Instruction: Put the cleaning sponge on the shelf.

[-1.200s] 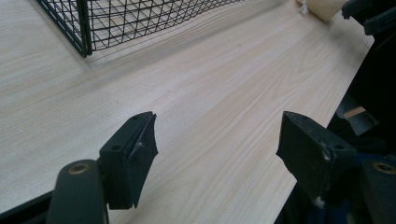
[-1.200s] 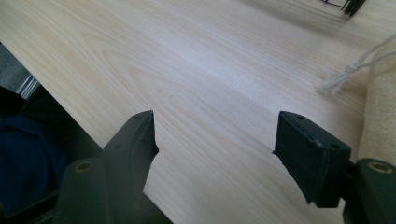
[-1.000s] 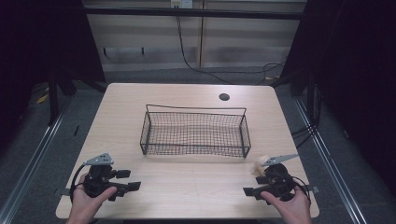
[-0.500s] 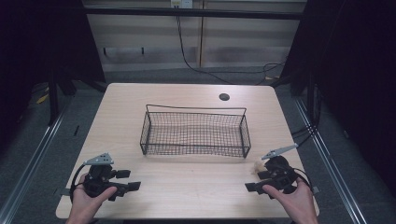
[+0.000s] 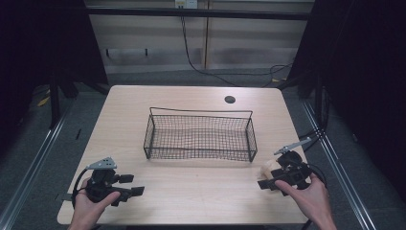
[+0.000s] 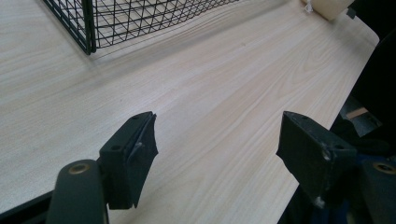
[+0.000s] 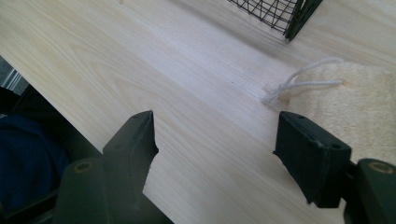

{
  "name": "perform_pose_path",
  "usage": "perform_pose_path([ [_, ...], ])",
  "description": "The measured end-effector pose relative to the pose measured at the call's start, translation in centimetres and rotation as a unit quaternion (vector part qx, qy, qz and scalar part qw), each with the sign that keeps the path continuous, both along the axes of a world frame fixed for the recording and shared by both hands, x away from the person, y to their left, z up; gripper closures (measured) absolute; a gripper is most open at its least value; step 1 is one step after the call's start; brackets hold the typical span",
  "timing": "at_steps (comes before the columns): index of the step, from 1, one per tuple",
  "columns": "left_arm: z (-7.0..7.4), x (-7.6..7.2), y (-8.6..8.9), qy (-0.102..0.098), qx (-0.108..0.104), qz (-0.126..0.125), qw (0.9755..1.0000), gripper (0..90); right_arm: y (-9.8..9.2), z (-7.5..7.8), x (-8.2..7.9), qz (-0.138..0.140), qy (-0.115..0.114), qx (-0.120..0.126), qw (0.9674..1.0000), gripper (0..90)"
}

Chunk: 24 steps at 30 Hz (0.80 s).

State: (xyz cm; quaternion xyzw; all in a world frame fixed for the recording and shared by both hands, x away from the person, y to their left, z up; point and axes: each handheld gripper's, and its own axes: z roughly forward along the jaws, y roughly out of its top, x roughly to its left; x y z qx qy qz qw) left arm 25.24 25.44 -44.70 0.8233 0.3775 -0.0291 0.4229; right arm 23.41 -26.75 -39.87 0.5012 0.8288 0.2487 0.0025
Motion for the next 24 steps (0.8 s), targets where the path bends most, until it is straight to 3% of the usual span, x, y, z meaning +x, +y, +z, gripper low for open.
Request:
perform_pose_path([
  [9, 0.0, 0.0, 0.0, 0.000, 0.000, -0.001, 1.0000, 27.7, -0.6, 0.2, 1.1, -0.008, 0.017, -0.033, 0.9993, 26.3],
  [17, 0.0, 0.0, 0.0, 0.001, -0.001, 0.001, 1.0000, 27.7, -1.7, 0.5, 2.0, -0.020, 0.018, -0.042, 0.9988, 25.2],
  [24, 0.0, 0.0, -0.1, 0.001, -0.002, 0.000, 1.0000, 27.4, -2.6, 0.3, 3.3, -0.026, 0.038, -0.057, 0.9973, 23.3],
])
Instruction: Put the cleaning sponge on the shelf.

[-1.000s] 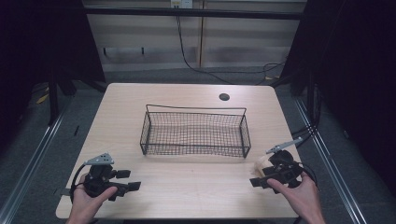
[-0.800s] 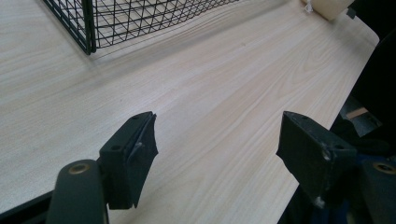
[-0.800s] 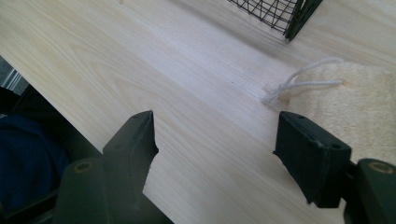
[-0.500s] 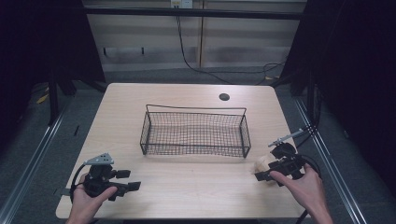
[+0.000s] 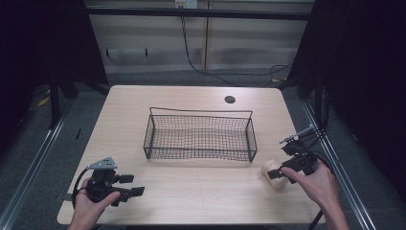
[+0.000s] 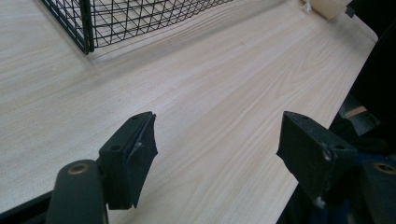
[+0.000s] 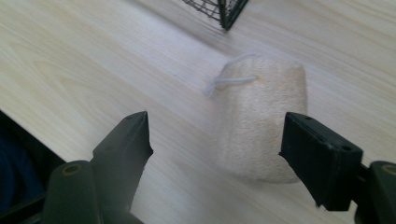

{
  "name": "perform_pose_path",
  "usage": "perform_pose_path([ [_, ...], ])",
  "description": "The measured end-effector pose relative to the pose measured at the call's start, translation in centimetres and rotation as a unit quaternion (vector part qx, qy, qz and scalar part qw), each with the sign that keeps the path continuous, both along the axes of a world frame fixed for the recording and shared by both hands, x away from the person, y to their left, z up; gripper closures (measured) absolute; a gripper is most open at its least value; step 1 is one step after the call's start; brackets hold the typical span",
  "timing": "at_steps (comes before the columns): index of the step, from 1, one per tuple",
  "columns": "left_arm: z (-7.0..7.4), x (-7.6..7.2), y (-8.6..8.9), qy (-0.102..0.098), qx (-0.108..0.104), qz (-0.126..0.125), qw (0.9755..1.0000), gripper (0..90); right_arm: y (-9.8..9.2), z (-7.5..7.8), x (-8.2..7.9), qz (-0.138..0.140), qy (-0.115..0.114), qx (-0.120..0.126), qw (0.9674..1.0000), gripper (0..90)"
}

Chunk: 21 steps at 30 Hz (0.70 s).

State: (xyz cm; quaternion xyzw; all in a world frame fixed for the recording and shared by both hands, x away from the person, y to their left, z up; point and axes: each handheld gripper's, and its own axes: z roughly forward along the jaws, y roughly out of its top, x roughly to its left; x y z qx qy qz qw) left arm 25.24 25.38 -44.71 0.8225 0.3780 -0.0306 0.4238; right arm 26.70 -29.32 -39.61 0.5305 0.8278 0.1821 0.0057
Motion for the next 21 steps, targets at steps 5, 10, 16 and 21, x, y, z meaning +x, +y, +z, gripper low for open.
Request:
perform_pose_path([
  [5, 0.0, 0.0, 0.0, 0.000, 0.001, 0.000, 1.0000, 27.2, -0.5, -0.2, 0.7, -0.012, -0.004, -0.009, 0.9999, 22.5],
  [10, 0.0, 0.0, 0.0, 0.000, 0.001, -0.001, 1.0000, 27.1, -0.6, -0.7, 1.0, -0.019, 0.001, -0.026, 0.9995, 21.1],
  [16, 0.0, 0.0, 0.0, 0.001, 0.001, -0.001, 1.0000, 27.1, -0.4, -1.9, 1.8, -0.020, 0.021, -0.052, 0.9982, 21.1],
  [21, 0.0, 0.0, 0.0, 0.001, 0.001, -0.001, 1.0000, 27.1, -1.0, -3.1, 2.2, -0.025, 0.038, -0.054, 0.9975, 21.5],
])
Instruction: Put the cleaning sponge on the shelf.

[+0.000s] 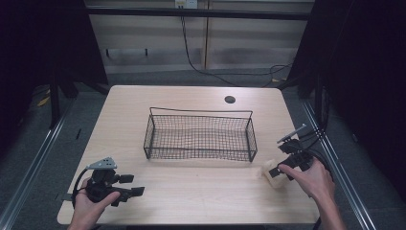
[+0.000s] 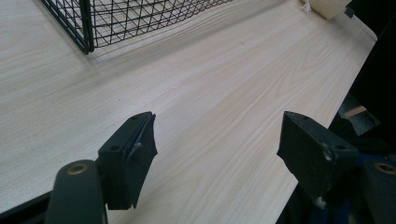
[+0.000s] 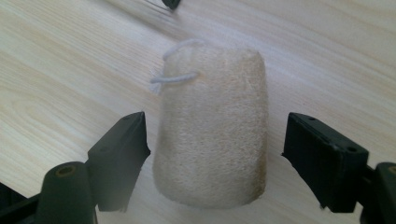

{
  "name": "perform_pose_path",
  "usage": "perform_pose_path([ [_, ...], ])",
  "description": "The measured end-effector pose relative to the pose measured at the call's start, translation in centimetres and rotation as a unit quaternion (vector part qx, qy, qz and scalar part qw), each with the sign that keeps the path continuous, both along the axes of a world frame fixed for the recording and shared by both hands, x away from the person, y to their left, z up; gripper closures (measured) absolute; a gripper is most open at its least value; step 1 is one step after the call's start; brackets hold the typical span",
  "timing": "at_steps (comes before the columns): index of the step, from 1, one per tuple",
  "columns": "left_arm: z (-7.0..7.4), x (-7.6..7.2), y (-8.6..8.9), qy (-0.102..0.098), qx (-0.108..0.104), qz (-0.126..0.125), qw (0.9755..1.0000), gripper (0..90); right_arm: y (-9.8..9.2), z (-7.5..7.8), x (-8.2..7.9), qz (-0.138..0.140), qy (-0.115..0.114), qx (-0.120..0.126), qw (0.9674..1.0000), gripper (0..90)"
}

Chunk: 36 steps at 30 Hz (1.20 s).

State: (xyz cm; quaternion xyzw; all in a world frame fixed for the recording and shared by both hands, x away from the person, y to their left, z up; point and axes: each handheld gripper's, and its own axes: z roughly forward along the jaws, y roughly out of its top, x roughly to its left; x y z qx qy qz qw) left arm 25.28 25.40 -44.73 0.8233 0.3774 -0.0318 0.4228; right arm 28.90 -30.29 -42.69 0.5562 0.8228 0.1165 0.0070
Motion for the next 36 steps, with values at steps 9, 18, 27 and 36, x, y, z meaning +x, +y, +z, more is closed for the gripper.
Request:
perform_pose_path([
  [9, 0.0, 0.0, 0.0, 0.001, 0.002, -0.001, 1.0000, 27.1, -0.6, -1.2, 0.1, -0.009, 0.027, 0.009, 0.9996, 22.6],
  [18, 0.0, 0.0, -0.1, 0.002, 0.002, -0.001, 1.0000, 27.1, -0.3, -1.5, 0.4, -0.003, 0.042, 0.009, 0.9991, 25.8],
  [27, -0.1, 0.0, -0.1, 0.004, 0.003, -0.004, 1.0000, 27.1, 0.0, -1.4, 0.7, -0.001, 0.059, -0.004, 0.9982, 26.2],
  [36, -0.1, 0.0, -0.1, 0.004, 0.003, -0.004, 1.0000, 27.1, 0.5, -1.4, 0.9, 0.010, 0.069, -0.021, 0.9974, 26.1],
])
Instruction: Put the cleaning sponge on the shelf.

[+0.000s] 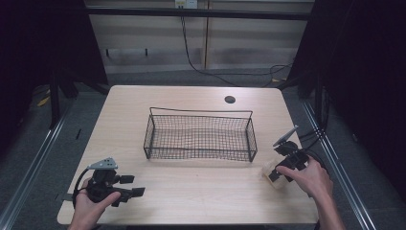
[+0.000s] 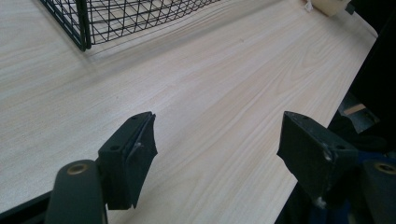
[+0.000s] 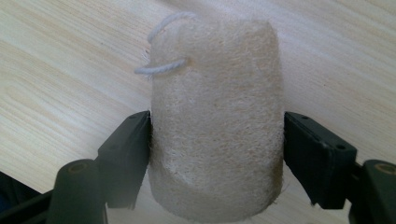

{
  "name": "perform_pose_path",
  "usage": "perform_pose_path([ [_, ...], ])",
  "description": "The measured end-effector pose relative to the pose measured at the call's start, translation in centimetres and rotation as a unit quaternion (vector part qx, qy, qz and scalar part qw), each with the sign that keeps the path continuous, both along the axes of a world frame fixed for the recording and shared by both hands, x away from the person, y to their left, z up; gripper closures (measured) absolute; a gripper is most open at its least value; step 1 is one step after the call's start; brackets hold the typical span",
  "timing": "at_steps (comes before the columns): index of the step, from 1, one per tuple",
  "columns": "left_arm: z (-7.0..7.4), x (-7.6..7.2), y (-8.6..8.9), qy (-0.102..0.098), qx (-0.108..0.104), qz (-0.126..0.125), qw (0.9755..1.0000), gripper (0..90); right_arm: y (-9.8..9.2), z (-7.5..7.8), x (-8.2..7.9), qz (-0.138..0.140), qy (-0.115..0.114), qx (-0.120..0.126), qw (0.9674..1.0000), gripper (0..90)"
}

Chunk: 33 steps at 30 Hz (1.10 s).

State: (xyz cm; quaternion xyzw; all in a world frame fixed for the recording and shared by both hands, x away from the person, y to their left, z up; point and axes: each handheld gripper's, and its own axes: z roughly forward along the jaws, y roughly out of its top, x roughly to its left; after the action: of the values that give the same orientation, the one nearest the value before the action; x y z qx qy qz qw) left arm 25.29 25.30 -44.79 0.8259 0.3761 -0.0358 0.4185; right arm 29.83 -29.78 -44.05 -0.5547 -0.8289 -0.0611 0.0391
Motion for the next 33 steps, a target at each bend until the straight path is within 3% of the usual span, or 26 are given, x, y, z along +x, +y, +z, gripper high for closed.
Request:
perform_pose_path([
  [11, 0.0, 0.0, 0.0, -0.001, 0.001, 0.000, 1.0000, 27.2, 0.8, -0.6, 0.2, 0.003, 0.007, -0.007, 1.0000, 25.3],
  [16, 0.0, 0.0, 0.0, -0.001, 0.001, 0.003, 1.0000, 27.2, 1.0, -0.5, 0.4, -0.010, 0.018, -0.008, 0.9997, 25.9],
  [20, 0.0, 0.0, -0.1, 0.002, 0.002, -0.003, 1.0000, 27.1, 1.3, -0.5, 0.3, -0.001, 0.028, -0.012, 0.9995, 26.1],
  [26, 0.0, 0.0, 0.0, 0.002, 0.000, -0.001, 1.0000, 27.1, 2.0, 0.4, 0.2, 0.018, 0.039, -0.020, 0.9989, 26.1],
  [33, -0.1, 0.0, -0.1, 0.003, 0.002, -0.003, 1.0000, 27.1, 2.6, 1.7, 0.2, 0.028, 0.030, -0.014, 0.9990, 26.2],
])
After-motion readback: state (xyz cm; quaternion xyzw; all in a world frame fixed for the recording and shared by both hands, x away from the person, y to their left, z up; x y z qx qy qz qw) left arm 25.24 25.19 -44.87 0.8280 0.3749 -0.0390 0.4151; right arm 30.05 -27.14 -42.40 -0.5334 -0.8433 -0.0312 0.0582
